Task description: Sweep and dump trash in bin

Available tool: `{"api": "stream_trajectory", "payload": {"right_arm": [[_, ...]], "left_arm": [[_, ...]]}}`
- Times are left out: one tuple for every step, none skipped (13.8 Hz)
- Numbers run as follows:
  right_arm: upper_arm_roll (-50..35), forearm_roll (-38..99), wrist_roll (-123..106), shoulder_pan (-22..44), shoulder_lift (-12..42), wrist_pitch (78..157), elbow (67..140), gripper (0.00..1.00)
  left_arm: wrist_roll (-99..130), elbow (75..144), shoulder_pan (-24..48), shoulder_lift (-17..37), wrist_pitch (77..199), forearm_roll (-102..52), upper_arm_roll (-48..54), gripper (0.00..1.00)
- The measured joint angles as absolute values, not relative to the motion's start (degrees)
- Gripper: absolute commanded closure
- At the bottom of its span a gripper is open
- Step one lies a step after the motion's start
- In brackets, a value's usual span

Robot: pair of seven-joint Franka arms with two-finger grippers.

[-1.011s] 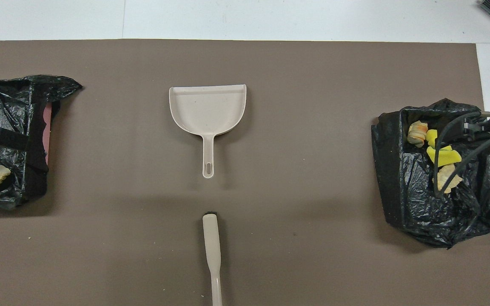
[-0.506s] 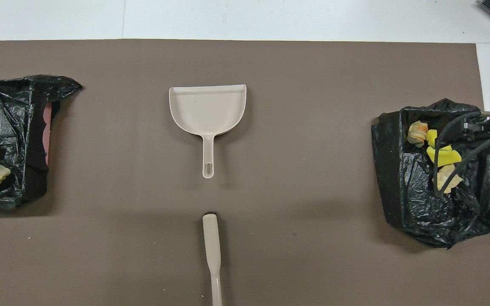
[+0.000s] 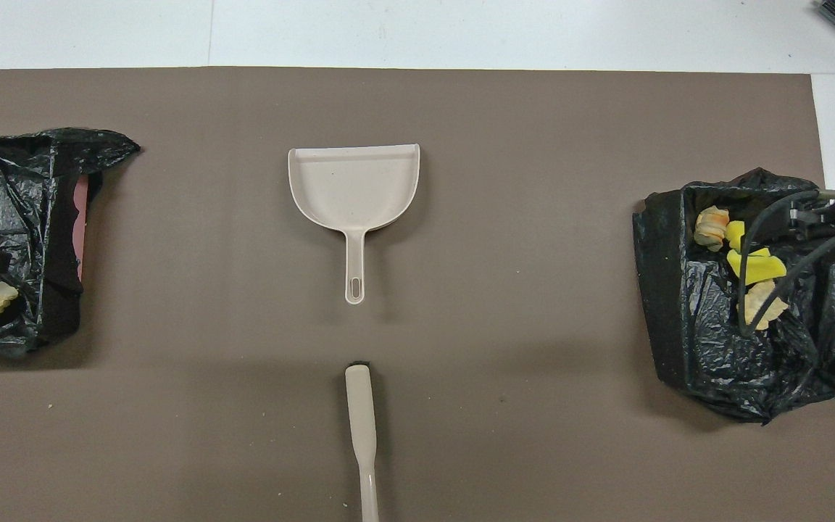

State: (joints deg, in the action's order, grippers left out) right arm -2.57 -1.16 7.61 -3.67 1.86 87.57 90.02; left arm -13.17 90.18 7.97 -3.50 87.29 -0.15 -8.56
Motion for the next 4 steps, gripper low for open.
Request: {"api": "stream_trajectory", "payload": {"right_arm": [[-2.6, -1.2, 7.6, -3.7, 1.9, 87.6, 90.0, 0.00], [-2.6, -1.2, 7.6, -3.7, 1.9, 87.6, 90.0, 0.00], [-2.6, -1.2, 7.6, -3.7, 1.9, 87.6, 90.0, 0.00], [-2.6, -1.2, 7.6, -3.7, 1.9, 87.6, 90.0, 0.00]], "left_arm": [[-13.2, 90.2, 8.0, -3.5, 87.2, -0.2, -8.5, 0.00], [-13.2, 90.2, 8.0, -3.5, 87.1, -0.2, -8.5, 0.00], [-13.2, 90.2, 8.0, -3.5, 87.0, -0.2, -8.5, 0.00], [-13.2, 90.2, 8.0, -3.5, 87.0, -0.2, -8.5, 0.00]]}}
